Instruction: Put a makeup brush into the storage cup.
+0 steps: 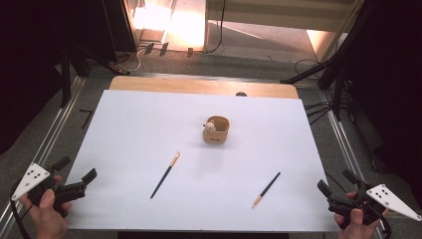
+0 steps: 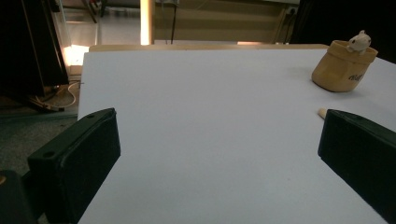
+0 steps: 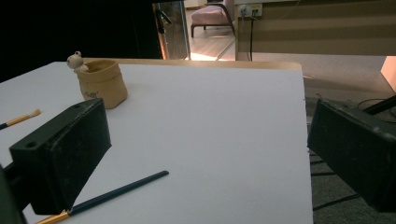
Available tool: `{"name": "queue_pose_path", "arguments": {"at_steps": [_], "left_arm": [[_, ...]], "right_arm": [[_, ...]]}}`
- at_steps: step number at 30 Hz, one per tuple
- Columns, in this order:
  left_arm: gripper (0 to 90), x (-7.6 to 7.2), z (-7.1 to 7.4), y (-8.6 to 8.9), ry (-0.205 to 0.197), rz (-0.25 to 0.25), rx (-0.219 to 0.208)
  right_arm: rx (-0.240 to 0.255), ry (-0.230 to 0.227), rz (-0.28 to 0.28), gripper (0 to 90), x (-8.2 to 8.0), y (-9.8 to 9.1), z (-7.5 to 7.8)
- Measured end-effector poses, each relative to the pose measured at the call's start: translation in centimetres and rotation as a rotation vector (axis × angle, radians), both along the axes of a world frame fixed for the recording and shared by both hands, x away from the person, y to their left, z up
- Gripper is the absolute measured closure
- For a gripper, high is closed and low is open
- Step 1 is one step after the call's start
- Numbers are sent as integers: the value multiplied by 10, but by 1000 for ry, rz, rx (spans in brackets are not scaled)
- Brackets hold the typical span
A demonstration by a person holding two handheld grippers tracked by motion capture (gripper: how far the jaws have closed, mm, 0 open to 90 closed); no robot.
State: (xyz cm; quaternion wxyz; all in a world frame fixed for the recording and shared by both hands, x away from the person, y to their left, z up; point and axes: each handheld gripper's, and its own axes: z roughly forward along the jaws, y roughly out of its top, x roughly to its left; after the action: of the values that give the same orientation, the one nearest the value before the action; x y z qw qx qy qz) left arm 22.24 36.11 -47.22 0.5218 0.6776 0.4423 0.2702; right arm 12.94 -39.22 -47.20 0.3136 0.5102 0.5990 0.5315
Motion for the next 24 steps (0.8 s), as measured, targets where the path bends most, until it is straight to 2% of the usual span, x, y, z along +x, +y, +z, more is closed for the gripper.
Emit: {"name": "queue_pose_path", "arguments": {"at_steps": [12,24], "left_arm": [[0,0,0,-2,2,-2,2],[0,1,-1,-5,8,-12,2]], "right_arm": [[0,9,24,0,0,2,2],[-50,29,89,0,3,11,4]]}}
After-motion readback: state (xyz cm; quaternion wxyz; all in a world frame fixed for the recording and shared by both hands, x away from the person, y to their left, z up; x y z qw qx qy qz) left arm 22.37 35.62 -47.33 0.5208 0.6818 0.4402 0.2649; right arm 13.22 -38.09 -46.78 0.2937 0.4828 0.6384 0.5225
